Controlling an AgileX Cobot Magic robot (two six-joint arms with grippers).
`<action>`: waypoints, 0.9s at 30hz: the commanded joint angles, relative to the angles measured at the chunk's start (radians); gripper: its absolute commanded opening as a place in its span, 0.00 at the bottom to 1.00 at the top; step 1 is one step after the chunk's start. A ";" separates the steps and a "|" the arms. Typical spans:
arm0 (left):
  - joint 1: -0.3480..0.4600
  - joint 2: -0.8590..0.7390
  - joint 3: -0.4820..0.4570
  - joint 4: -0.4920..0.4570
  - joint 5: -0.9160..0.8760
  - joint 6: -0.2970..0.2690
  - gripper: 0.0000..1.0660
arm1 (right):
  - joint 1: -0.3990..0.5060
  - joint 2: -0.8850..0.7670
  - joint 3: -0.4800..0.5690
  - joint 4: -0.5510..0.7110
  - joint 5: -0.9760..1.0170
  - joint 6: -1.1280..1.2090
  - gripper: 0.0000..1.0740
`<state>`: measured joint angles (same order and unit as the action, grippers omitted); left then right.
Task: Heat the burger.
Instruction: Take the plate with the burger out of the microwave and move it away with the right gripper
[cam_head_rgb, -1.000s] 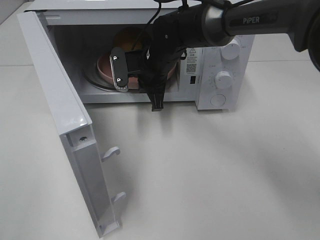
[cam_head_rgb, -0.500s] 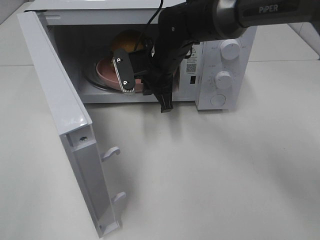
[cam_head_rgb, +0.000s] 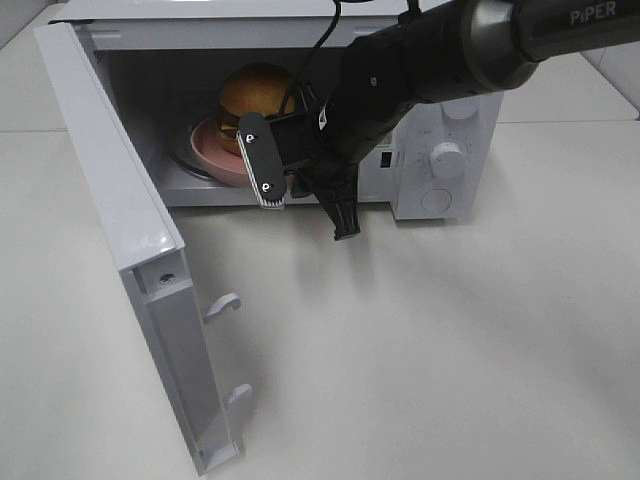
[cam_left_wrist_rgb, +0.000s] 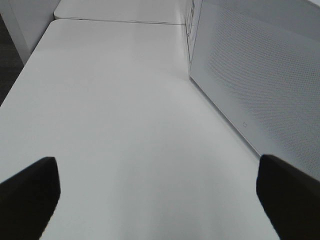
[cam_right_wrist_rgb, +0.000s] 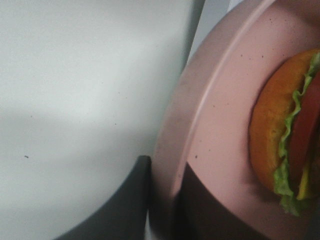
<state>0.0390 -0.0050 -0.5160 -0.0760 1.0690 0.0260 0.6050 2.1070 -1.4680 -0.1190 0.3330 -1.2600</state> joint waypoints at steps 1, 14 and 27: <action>0.005 -0.011 0.000 0.003 -0.001 -0.002 0.94 | -0.015 -0.057 0.043 -0.018 -0.095 0.020 0.00; 0.005 -0.011 0.000 0.003 -0.001 -0.002 0.94 | -0.036 -0.148 0.206 -0.006 -0.236 -0.029 0.00; 0.005 -0.011 0.000 0.003 -0.001 -0.002 0.94 | -0.039 -0.251 0.375 0.006 -0.375 -0.057 0.00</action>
<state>0.0390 -0.0050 -0.5160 -0.0760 1.0690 0.0260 0.5930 1.8900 -1.0910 -0.1340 0.0130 -1.3420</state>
